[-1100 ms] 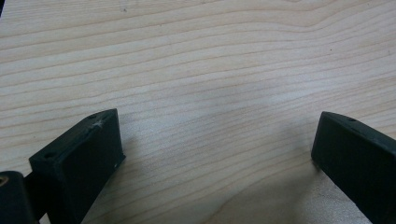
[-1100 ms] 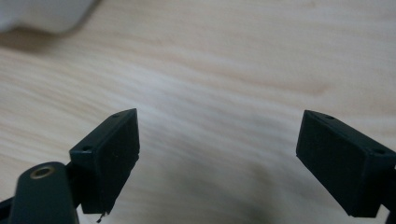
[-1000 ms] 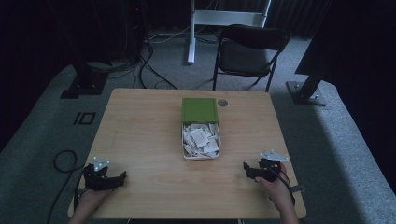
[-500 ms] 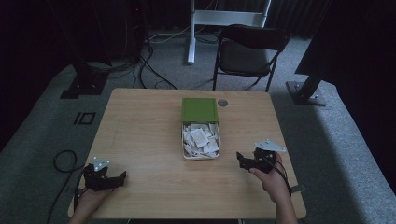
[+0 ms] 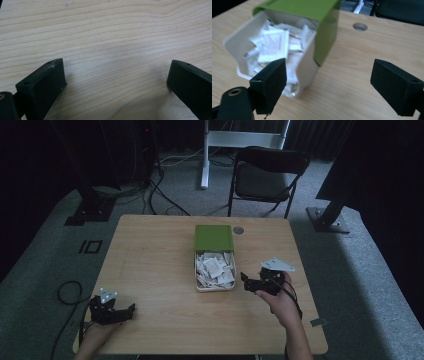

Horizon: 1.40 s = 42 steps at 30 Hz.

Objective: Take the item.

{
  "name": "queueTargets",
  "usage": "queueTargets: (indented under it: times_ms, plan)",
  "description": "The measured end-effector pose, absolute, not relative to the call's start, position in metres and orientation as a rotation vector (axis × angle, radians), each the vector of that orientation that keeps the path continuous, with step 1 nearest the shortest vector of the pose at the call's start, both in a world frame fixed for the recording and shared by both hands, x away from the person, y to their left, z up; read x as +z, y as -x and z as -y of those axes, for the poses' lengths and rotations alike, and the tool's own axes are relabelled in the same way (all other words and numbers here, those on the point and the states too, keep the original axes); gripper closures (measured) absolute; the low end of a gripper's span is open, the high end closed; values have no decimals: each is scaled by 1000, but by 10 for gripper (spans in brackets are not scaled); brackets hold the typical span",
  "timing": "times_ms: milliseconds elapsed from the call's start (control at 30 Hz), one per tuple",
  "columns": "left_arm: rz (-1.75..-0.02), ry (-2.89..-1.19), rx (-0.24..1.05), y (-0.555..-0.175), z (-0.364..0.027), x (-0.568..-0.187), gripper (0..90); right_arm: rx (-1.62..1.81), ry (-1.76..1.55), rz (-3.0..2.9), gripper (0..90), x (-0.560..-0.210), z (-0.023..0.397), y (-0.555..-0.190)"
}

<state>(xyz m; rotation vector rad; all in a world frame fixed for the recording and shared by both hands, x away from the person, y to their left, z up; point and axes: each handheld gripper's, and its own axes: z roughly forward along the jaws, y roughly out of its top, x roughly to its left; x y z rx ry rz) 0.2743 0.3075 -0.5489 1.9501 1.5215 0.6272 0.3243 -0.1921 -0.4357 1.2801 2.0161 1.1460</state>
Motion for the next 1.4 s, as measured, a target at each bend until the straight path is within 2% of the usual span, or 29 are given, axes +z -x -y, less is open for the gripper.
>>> queueTargets:
  times_ms: [600,833,1067,1267,1400]
  plan:
    - [-1521,-1949,628,-274,-308,-549,27,1214,-1180,-2078,141,-423,135,-337]
    - [-1521,-1950,628,-274,-308,-549,27,1211,-1156,-2123,143,-432,111,-343]
    - [-1521,-1951,627,-274,-308,-549,27,1201,-1147,-2147,187,-443,92,-352]
    - [-1522,-1947,627,-274,-307,-549,27,1177,-1178,-2131,305,-454,83,-361]
    - [-1521,-1951,628,-274,-308,-549,27,1162,-1224,-2100,340,-461,83,-365]
